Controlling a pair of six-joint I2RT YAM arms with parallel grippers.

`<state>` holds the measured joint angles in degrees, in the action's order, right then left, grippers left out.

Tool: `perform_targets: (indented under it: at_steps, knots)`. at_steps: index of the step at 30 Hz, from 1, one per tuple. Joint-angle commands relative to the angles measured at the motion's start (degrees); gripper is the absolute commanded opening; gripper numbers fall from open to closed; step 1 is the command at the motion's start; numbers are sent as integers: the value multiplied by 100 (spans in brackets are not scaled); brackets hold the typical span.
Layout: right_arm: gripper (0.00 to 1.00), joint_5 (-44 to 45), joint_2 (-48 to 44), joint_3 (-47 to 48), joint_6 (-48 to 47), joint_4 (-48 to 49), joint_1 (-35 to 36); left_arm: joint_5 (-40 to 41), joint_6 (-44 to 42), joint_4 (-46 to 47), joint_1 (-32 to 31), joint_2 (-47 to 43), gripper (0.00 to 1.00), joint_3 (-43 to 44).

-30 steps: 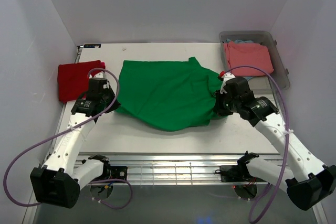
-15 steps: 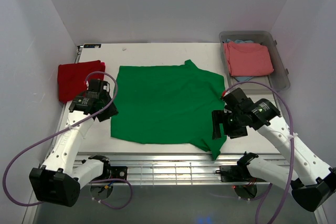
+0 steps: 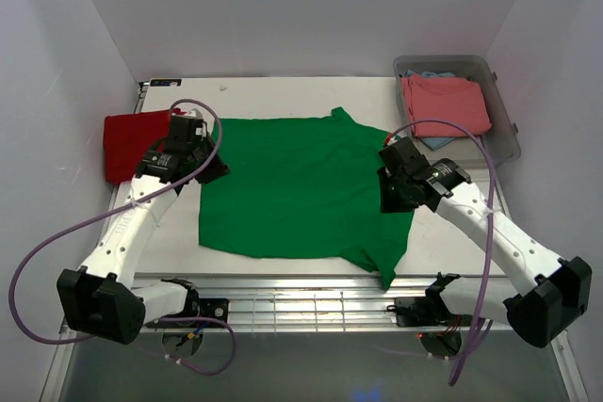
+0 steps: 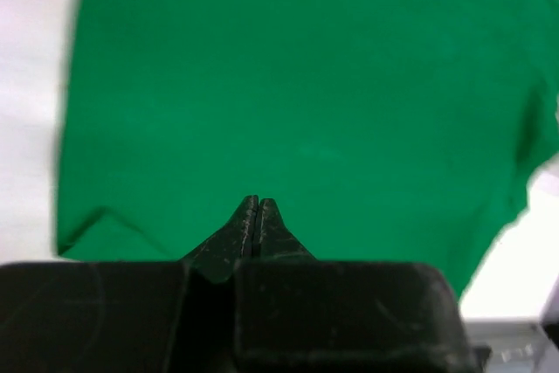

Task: Fold and stack the t-shirts
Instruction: Flatten the tshirt out

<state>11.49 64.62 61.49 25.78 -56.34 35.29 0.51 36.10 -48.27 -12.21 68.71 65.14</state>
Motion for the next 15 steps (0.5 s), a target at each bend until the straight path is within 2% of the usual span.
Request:
perform_targets:
  at_steps: [1,3,4,6,7,8,11,15]
  knots:
    - [26,-117,349,134,-91,764,4,-895,240,958,-605,-147,5,-151]
    - [14,-549,411,30,-161,922,22,-790,284,1326,-1306,-95,14,-213]
    - [13,-960,394,-75,-170,1149,31,-781,310,1486,-1476,-77,26,-274]
    - [10,-1514,324,-495,-144,1352,48,-737,406,1793,-1844,11,41,-414]
    - [8,-1570,297,-629,-100,1388,101,-572,433,1847,-1925,55,51,-432]
    - [8,-1623,271,-769,5,1406,145,-474,442,1874,-1969,107,54,-441]
    - [8,-2000,86,-1323,198,1529,364,-176,372,1822,-2022,432,81,-354]
    - [8,-2151,-89,-1894,506,1520,716,-209,293,1707,-2022,933,80,-169]
